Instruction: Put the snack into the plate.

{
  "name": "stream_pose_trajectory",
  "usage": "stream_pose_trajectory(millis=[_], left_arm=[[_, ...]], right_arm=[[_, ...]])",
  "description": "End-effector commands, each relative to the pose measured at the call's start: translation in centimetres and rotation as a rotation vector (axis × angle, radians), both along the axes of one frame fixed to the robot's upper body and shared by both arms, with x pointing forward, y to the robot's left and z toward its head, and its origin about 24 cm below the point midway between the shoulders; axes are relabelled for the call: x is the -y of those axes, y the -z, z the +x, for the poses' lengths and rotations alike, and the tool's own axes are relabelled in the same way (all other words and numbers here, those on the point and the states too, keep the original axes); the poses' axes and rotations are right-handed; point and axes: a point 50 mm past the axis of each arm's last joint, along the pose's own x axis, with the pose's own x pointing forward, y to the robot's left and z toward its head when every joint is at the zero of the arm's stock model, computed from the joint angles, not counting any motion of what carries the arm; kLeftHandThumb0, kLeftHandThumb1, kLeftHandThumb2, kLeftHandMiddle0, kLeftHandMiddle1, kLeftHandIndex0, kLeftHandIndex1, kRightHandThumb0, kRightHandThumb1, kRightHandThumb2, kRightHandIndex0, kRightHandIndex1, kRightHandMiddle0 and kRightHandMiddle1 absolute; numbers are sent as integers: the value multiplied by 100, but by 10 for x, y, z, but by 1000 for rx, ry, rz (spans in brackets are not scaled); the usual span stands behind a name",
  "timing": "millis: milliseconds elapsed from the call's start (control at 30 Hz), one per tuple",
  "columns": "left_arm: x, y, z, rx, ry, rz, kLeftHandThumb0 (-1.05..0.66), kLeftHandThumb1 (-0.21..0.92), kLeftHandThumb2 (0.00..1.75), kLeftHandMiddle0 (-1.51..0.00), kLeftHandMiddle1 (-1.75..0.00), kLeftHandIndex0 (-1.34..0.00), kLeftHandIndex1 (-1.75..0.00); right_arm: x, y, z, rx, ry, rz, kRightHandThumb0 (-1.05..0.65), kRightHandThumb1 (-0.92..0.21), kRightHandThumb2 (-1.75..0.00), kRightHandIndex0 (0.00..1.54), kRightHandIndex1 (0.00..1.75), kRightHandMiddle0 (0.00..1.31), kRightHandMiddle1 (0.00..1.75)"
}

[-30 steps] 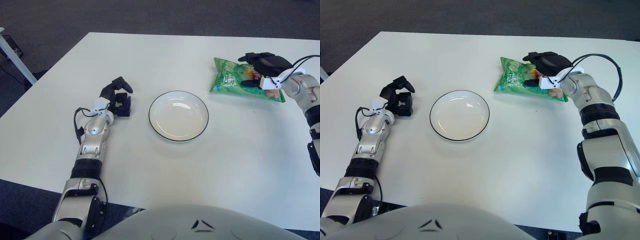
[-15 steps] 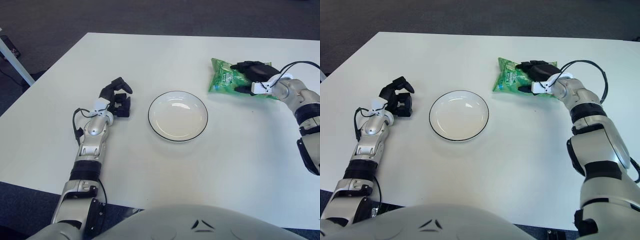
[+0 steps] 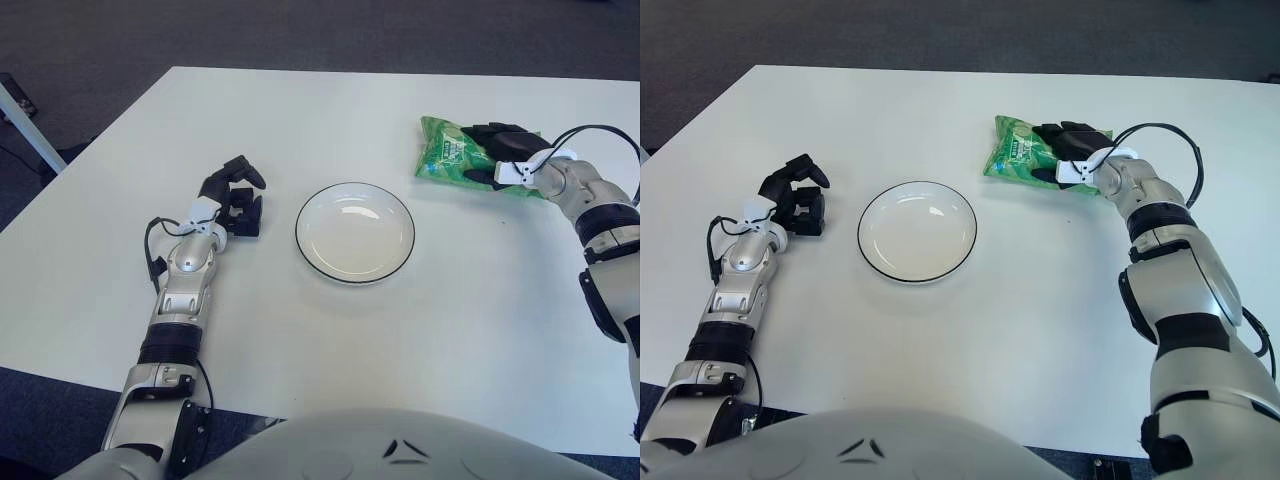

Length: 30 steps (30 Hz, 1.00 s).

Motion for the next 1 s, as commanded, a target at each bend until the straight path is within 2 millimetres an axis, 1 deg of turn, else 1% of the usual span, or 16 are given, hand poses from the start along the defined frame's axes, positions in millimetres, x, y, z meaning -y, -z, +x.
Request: stream_pose_trajectory(millis=[0,200,400,533,567,600,633,667,700,733,767,800,833,867,900,967], left_arm=[[4,44,-24,-165,-31,-41,-54,17,150,-129,-175,-74,-175],[5,43,-25,-166,-30,-37,-54,17,149,-129,-175,-73,-175],[6,41,-25,-167,-34,-31,-54,17,149,-129,-175,-74,-175],[6,41,-25,-165,-31,-34,-54,17,150,-129,-175,-74,-175],[7,41,-25,-164,-30,-35,-54,17,150,-129,-175,-74,-175],[7,41,-25,-165,-30,-36,-54,17,150,-129,-175,-74,-175],[7,41,-25,-166,-28,-39,-54,17,150,-129,-175,-74,-175],[7,41,-25,-166,-28,-40,-54,17,150,-128,-175,-74,-175],[7,41,-25,-167,-26,-43,-54,17,150,-128,-175,-74,-175],[7,41,-25,-168,-25,-46,-54,17,150,-128,-175,-74,-175],[7,41,-25,-168,-27,-48,-54,17,150,-128,-175,-74,-175],[7,41,-25,-168,-28,-49,-54,17,150,-128,-175,-74,-175],[8,41,-25,-168,-28,-50,-54,17,150,-128,-175,-74,-175],[8,41,-26,-168,-30,-49,-54,17,150,-128,-175,-74,-175],[8,41,-26,-166,-31,-48,-54,17,150,-128,-175,-74,-175],[8,40,-26,-164,-33,-46,-54,17,150,-129,-175,-74,-175]], right_arm=[[1,32,-12,-195,11,-6,-104,-92,-87,0,0,0,9],[2,36,-14,-250,20,-7,-105,-92,-92,0,0,0,1],[3,52,-18,-274,71,-25,-105,-92,-90,0,0,2,2],[5,56,-19,-257,100,-37,-103,-92,-84,0,0,1,22],[6,56,-19,-250,107,-39,-100,-92,-81,2,1,0,34],[6,56,-19,-241,115,-42,-99,-92,-79,2,2,0,39],[7,57,-19,-227,122,-47,-96,-92,-76,2,19,0,52],[7,57,-19,-218,125,-51,-89,-92,-70,1,42,0,72],[7,58,-19,-198,130,-63,-86,-92,-68,1,51,0,79],[8,58,-19,-185,132,-71,-75,-87,-66,0,85,3,105],[8,58,-19,-159,134,-81,-67,-82,-69,0,107,5,123],[8,59,-19,-141,135,-88,-54,-80,-71,5,120,11,130],[8,59,-19,-130,135,-91,-35,-77,-74,11,140,19,141],[9,60,-20,-114,140,-89,-22,-75,-76,15,152,25,148],[12,62,-22,-98,156,-76,-18,-71,-81,18,157,27,153],[16,67,-26,-75,195,-46,-7,-55,-99,34,157,39,166]])
